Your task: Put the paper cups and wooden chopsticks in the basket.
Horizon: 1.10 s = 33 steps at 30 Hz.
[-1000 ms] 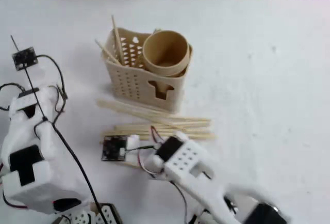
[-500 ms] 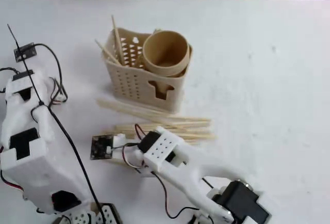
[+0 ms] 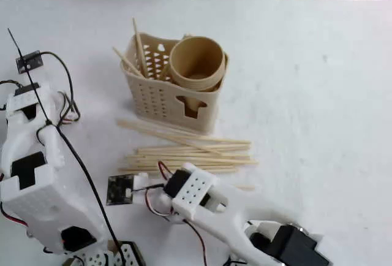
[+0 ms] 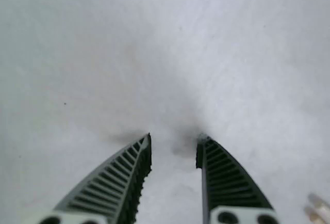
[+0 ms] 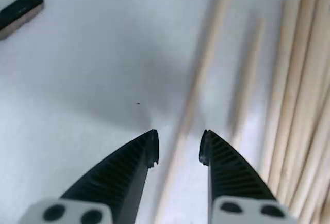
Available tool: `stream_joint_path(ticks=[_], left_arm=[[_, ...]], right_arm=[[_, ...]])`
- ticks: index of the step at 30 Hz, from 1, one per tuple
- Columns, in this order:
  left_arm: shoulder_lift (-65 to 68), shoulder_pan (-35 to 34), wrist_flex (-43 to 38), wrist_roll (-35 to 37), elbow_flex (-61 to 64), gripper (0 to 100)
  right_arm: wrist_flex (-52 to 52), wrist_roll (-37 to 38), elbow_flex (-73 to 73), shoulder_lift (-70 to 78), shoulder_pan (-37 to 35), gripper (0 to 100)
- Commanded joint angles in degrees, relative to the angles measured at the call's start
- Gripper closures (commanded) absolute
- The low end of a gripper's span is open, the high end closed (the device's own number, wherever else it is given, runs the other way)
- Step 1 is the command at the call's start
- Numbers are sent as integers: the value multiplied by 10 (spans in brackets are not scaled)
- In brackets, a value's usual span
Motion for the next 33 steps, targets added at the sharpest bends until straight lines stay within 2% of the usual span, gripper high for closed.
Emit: stream_joint_path(ticks=[1,7,12,19,33], left_arm=[[2,-8,3,-4,-17,845],[2,-8,3,-4,-17,845],[2,-8,3,-4,-17,845],[2,-8,3,-4,-17,845],[2,-8,3,-4,-17,845]], right_arm=[[-11,-24,-2,-20,-3,857],[-6,-28,-20,15,0,862],[14,-30,-51,54,0,986],[24,-31,-56,55,1,982],[119,-32,-53,-198,116,982]])
